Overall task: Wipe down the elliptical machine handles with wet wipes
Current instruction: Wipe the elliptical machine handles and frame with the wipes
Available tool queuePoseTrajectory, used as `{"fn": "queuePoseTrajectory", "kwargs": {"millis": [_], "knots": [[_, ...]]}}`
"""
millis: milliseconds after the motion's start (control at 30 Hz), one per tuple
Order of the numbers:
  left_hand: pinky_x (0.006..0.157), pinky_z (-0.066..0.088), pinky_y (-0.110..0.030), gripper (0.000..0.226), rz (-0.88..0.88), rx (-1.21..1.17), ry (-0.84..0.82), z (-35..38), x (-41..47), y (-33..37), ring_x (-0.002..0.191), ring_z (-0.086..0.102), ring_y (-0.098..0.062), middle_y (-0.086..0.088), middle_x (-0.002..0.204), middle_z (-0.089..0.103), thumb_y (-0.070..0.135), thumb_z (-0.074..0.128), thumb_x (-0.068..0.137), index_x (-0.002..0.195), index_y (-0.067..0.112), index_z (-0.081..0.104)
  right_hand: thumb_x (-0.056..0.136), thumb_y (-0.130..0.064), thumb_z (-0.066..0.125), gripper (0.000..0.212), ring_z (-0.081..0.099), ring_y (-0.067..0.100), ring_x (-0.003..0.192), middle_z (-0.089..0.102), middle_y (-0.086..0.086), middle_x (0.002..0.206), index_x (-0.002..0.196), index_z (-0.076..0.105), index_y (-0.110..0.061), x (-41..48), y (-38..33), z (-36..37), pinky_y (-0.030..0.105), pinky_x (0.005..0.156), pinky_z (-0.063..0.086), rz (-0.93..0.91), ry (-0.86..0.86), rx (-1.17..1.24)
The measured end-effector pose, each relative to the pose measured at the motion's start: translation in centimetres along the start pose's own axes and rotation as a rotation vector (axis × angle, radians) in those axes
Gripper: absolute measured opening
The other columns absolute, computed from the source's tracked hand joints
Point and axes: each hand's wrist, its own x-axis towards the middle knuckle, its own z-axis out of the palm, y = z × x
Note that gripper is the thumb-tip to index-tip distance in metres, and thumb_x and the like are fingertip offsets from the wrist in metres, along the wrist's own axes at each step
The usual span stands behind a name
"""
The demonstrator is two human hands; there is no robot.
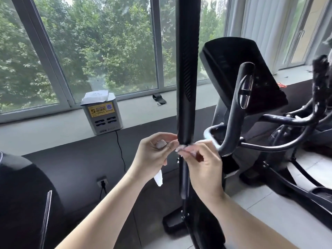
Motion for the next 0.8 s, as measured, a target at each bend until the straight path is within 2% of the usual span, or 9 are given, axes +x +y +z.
{"fn": "queuePoseTrajectory", "kwargs": {"millis": [133, 233, 367, 433, 500, 600, 700, 800], "knots": [[0.042, 0.037, -0.019, 0.007, -0.02, -0.006, -0.018, -0.3, 0.1, -0.3, 0.045, 0.05, -0.02, -0.009, 0.053, 0.052, 0.02, 0.074, 0.094, 0.096, 0.025, 0.078, 0.081, 0.001, 0.085, 0.01, 0.057, 0.006, 0.079, 0.055, 0.009, 0.088, 0.084, 0.075, -0.001, 1.3, -1.0, 0.1, 0.015, 0.075, 0.048, -0.089, 0.004, -0.034], [0.047, 0.041, -0.022, 0.004, -0.044, -0.044, -0.046, -0.3, -0.1, -0.2, 0.046, 0.051, -0.019, -0.008, 0.054, 0.053, 0.027, 0.076, 0.092, 0.095, 0.029, 0.078, 0.079, 0.001, 0.086, 0.013, 0.058, 0.005, 0.083, 0.055, 0.009, 0.091, 0.086, 0.076, -0.003, -1.0, -0.3, 0.1, 0.012, 0.079, 0.048, -0.007, -0.03, -0.037], [0.048, 0.042, -0.021, 0.009, -0.047, -0.048, -0.089, -0.5, -0.4, -0.2, 0.046, 0.052, -0.019, -0.007, 0.055, 0.055, 0.026, 0.08, 0.088, 0.096, 0.022, 0.078, 0.081, -0.006, 0.086, 0.014, 0.06, 0.005, 0.085, 0.058, 0.005, 0.091, 0.091, 0.077, -0.01, -1.8, -0.5, -0.3, 0.009, 0.081, 0.045, 0.105, -0.033, -0.052], [0.047, 0.041, -0.021, 0.008, -0.036, -0.046, -0.118, -0.8, -0.4, -0.3, 0.047, 0.053, -0.02, -0.017, 0.069, 0.065, 0.026, 0.081, 0.087, 0.093, 0.022, 0.078, 0.084, -0.007, 0.083, 0.016, 0.063, 0.004, 0.089, 0.061, 0.002, 0.096, 0.099, 0.077, -0.01, -1.6, -1.1, -0.7, 0.009, 0.081, 0.046, 0.136, -0.037, -0.038], [0.05, 0.044, -0.022, 0.009, -0.021, -0.044, -0.15, -0.9, -0.5, -0.4, 0.05, 0.055, -0.02, -0.013, 0.09, 0.073, 0.026, 0.083, 0.085, 0.091, 0.022, 0.077, 0.088, -0.005, 0.079, 0.021, 0.065, 0.01, 0.092, 0.064, -0.001, 0.101, 0.107, 0.074, -0.014, -1.5, -1.5, -1.3, 0.014, 0.08, 0.048, 0.143, -0.043, -0.036], [0.06, 0.049, -0.025, 0.013, 0.029, 0.014, -0.188, -0.8, -0.6, -0.7, 0.066, 0.063, -0.017, 0.01, 0.107, 0.073, 0.025, 0.087, 0.082, 0.09, 0.023, 0.077, 0.091, -0.004, 0.076, 0.023, 0.064, 0.018, 0.084, 0.068, -0.002, 0.099, 0.109, 0.069, -0.018, -1.5, -1.5, -1.8, 0.026, 0.079, 0.051, 0.192, -0.017, -0.018], [0.063, 0.049, -0.024, 0.012, 0.092, 0.047, -0.189, -0.5, -0.6, -1.3, 0.091, 0.068, -0.011, 0.013, 0.108, 0.07, 0.021, 0.087, 0.082, 0.088, 0.02, 0.077, 0.091, -0.004, 0.077, 0.023, 0.064, 0.022, 0.081, 0.07, -0.004, 0.094, 0.108, 0.067, -0.017, -1.4, -1.6, -1.7, 0.029, 0.078, 0.053, 0.243, 0.001, 0.019], [0.059, 0.049, -0.02, 0.007, 0.143, 0.045, -0.155, -0.3, -0.3, -1.6, 0.087, 0.068, -0.01, 0.01, 0.102, 0.07, 0.016, 0.083, 0.086, 0.084, 0.018, 0.077, 0.09, -0.006, 0.078, 0.022, 0.063, 0.018, 0.077, 0.07, -0.008, 0.094, 0.104, 0.067, -0.018, -1.2, -2.0, -1.6, 0.023, 0.075, 0.052, 0.242, 0.016, 0.027]]}}
